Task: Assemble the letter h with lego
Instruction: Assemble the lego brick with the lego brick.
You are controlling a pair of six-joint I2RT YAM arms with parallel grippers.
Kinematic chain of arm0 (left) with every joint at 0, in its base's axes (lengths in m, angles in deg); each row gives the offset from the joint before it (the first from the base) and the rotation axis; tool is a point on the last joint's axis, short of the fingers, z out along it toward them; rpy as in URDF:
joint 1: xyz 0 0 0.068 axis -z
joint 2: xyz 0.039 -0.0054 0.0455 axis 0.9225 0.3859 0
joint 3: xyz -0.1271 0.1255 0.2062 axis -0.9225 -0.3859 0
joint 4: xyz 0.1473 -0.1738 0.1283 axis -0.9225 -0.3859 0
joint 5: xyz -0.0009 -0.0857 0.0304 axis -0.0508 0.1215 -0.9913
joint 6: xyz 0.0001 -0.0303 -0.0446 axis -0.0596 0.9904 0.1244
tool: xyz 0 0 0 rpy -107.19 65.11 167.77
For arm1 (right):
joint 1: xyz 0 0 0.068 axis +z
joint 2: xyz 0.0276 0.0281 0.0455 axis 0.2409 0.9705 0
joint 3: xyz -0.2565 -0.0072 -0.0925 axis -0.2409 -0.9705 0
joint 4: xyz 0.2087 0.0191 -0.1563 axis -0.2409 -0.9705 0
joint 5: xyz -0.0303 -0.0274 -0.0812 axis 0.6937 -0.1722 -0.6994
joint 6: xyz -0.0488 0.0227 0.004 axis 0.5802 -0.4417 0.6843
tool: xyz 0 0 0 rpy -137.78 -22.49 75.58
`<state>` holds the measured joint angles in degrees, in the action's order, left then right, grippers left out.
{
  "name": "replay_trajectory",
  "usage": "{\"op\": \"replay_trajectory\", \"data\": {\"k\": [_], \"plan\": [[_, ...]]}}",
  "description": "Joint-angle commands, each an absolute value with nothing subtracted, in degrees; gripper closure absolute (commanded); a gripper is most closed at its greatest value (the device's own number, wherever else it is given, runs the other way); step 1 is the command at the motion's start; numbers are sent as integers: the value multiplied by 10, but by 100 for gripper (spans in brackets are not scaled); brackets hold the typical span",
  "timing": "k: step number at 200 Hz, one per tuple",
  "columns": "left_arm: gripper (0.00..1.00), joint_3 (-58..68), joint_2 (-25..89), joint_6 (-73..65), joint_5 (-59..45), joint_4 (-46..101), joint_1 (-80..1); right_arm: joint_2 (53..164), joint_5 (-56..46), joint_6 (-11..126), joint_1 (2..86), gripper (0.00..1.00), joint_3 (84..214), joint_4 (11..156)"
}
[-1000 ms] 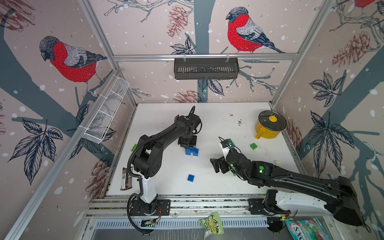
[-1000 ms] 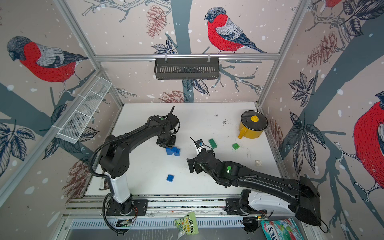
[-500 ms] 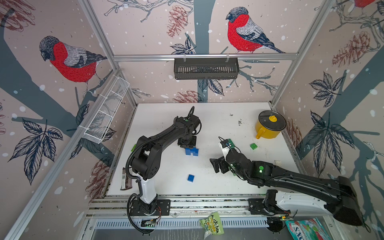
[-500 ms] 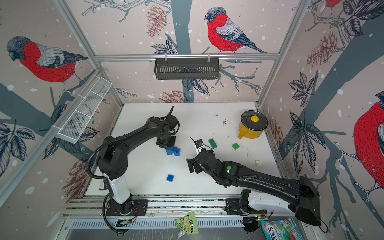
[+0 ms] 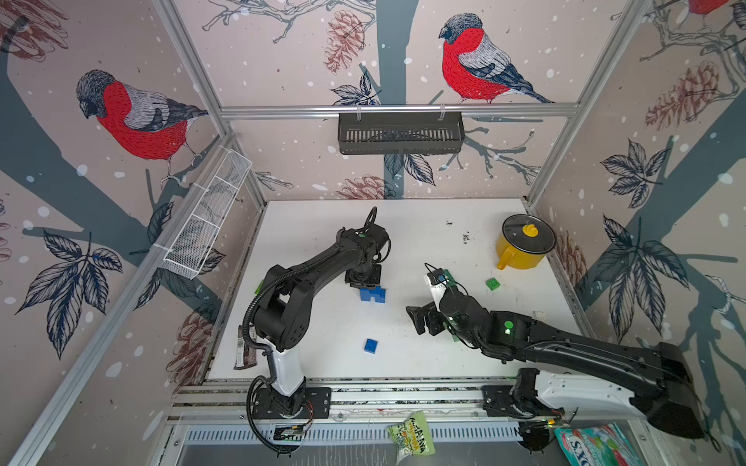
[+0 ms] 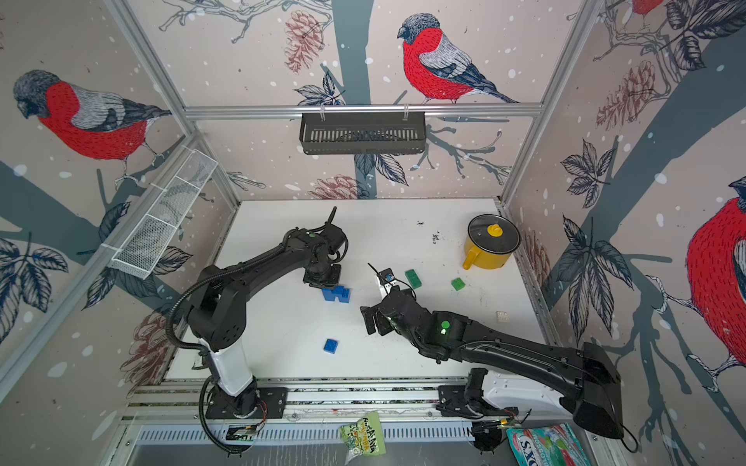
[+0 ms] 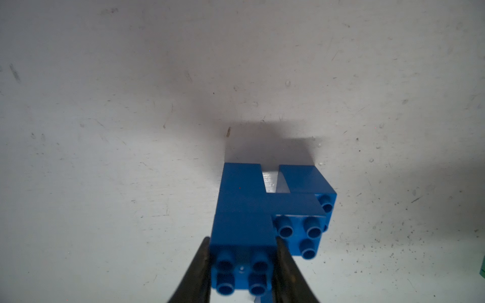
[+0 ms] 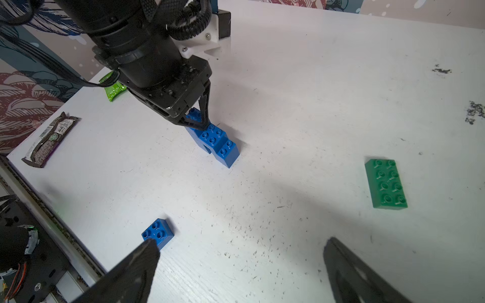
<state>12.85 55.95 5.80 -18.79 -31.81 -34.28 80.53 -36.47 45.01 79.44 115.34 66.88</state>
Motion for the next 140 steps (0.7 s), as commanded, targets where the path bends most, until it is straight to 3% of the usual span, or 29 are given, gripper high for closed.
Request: {"op": "replay_trajectory", "data": {"k": [1, 62, 140], "plan": [[70, 103, 599, 60, -156, -373, -343, 805, -362, 455, 795, 0, 1159, 669], [68, 136, 595, 60, -163, -404, -343, 799, -360, 454, 796, 1, 1157, 669], [54, 157, 590, 69, -174, -414, -343, 793, -359, 452, 800, 1, 1156, 668]]}}
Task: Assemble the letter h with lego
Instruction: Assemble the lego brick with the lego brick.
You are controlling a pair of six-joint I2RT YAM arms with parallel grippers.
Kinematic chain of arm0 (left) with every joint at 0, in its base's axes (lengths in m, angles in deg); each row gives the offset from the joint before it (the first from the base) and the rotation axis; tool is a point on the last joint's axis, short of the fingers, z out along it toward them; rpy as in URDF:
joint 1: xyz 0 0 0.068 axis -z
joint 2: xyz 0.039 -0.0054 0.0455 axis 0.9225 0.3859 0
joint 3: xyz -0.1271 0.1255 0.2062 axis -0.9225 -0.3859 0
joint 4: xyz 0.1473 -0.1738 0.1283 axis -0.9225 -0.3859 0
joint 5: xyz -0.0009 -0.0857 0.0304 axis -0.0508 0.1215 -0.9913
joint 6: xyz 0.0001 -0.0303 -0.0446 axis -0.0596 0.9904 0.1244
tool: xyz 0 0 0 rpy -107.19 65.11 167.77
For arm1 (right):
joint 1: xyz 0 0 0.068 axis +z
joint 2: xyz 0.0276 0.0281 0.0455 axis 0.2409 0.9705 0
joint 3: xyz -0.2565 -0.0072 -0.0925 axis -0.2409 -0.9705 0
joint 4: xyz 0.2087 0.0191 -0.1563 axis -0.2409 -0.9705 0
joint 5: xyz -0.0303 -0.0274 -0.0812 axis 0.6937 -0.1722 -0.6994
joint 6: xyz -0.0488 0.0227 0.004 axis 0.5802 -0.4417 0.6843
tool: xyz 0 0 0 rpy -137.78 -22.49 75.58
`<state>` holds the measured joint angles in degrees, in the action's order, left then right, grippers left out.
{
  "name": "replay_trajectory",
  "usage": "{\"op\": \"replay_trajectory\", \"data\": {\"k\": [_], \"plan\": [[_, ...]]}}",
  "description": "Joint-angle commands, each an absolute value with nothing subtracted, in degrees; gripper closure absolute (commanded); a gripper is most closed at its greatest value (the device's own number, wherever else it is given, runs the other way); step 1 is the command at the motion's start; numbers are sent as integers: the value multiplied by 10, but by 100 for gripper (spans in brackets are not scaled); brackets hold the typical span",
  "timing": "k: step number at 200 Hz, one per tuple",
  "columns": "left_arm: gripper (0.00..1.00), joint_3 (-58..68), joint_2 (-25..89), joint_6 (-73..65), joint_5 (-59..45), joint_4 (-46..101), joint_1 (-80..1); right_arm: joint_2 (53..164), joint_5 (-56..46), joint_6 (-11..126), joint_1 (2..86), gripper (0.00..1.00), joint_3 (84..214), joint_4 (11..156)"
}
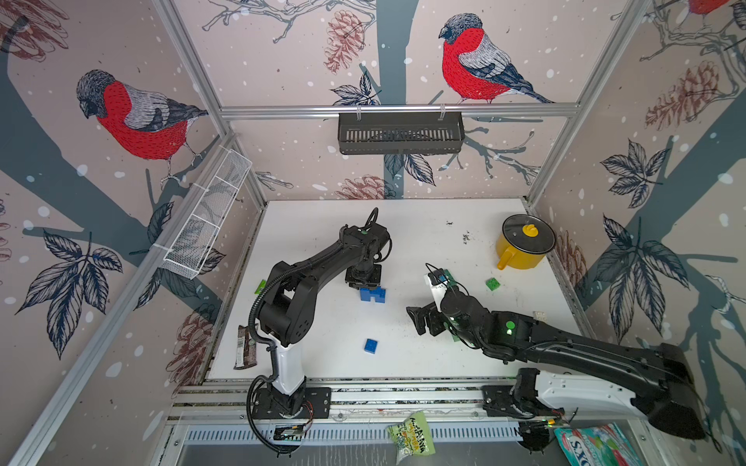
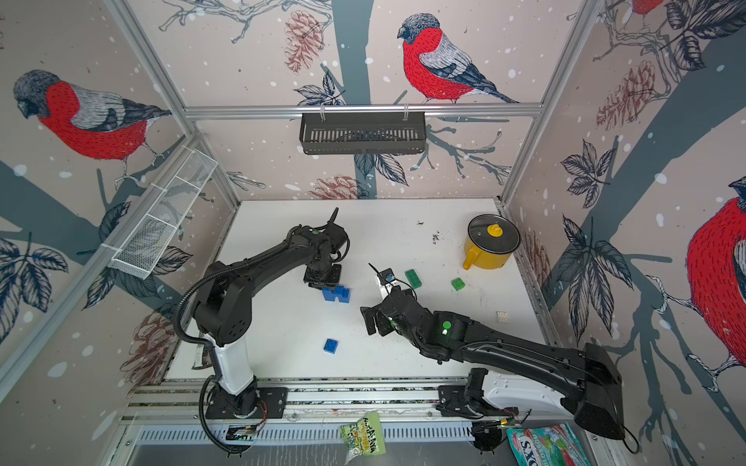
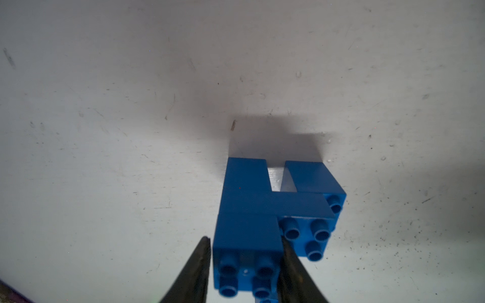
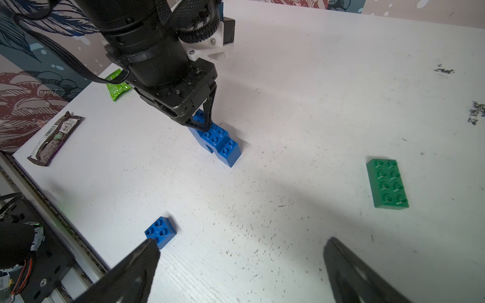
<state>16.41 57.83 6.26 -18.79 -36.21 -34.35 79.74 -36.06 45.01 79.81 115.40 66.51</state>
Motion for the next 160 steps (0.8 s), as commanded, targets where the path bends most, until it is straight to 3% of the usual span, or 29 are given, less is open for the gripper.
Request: {"op": "replay_trajectory", "data": {"k": [1, 52, 160], "plan": [[53, 157, 590, 69, -174, -414, -343, 793, -359, 452, 800, 1, 1156, 668], [41, 172, 585, 73, -176, -416, -343, 789, -361, 451, 802, 0, 1156, 668], [31, 235, 581, 80, -193, -447, -343, 793, -359, 451, 804, 1, 1157, 671]]}}
